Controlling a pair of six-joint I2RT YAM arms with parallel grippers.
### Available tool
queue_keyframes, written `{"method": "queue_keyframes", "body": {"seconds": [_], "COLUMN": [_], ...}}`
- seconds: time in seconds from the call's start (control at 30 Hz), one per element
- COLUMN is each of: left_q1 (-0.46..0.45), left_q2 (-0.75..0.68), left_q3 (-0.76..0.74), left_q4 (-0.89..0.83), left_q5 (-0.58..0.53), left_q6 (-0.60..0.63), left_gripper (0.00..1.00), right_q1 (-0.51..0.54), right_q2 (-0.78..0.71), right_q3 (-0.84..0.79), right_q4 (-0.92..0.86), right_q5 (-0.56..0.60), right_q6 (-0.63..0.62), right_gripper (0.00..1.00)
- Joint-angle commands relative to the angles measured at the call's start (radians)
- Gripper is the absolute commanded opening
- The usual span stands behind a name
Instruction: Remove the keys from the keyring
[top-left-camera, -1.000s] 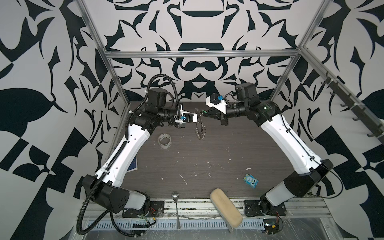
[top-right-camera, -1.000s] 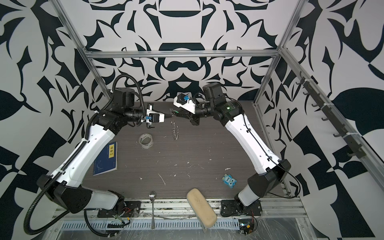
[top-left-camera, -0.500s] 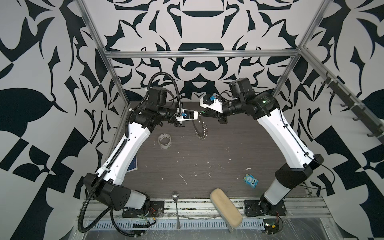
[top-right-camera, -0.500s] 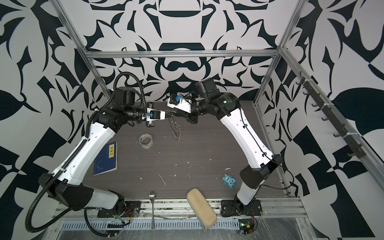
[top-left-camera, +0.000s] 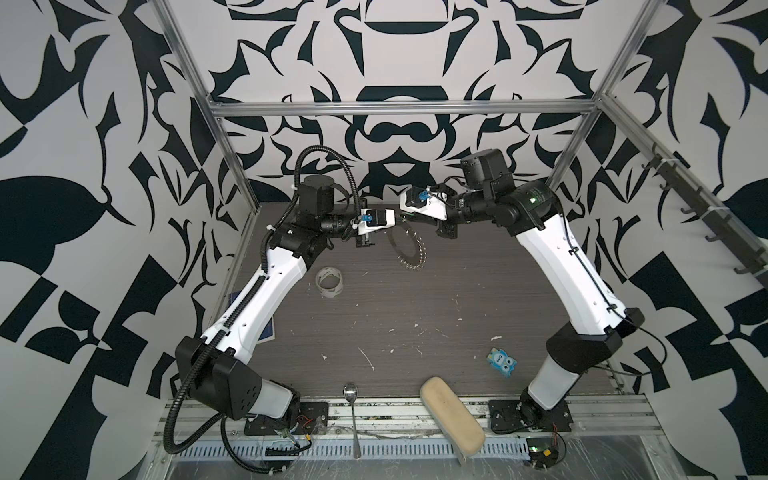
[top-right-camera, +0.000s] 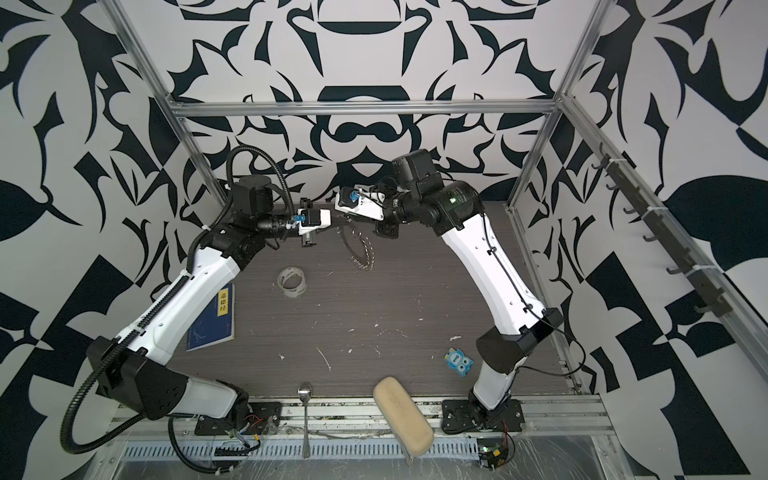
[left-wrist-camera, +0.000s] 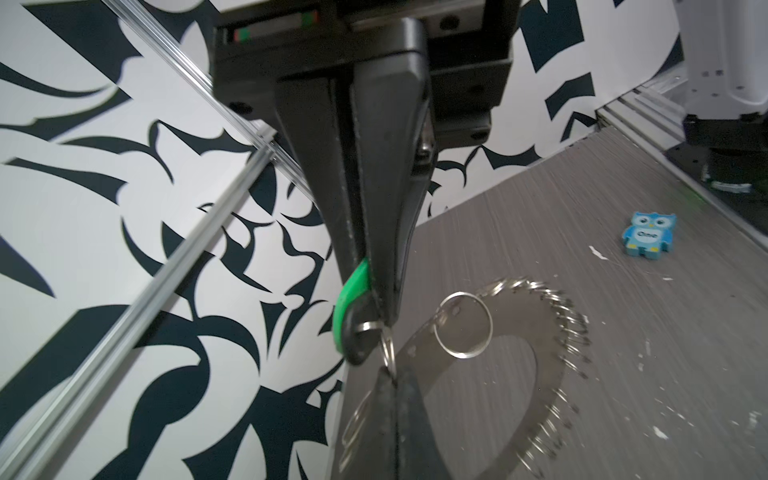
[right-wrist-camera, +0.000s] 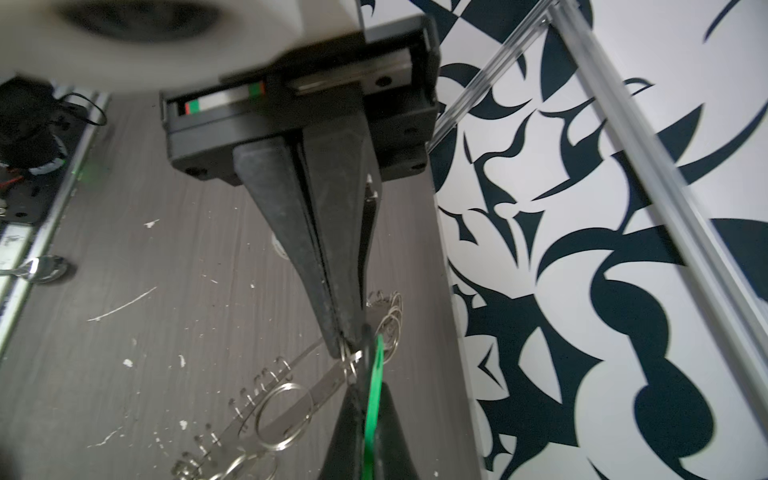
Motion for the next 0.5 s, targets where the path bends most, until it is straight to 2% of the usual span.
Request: {"method": "queue_keyframes", "body": {"seconds": [0.0, 0.3, 0.47], "left_q1": [-0.04, -0.039, -0.038], "left_q2": [0.049, 0.227, 0.304], "left_q3": [-0.013, 0.064, 0.154], "left_q4": [0.29, 0.64, 0.737], "left_q5": [0.053, 0.022, 0.018], "left_q6": [-0.097, -0.336, -0.397], "left_gripper": [0.0, 0.0, 0.0], "right_q1": [0.043, 0.04, 0.019], "right_q2": [0.025, 0.036, 0.05], "right_q3": [0.025, -0.026, -0.009], "right_q4": [0.114, 0.292, 0.347], "right_q5": [0.026, 0.26, 0.272], "right_q6": [-0.073, -0.266, -0.331], "right_gripper": [0.0, 0.0, 0.0]}}
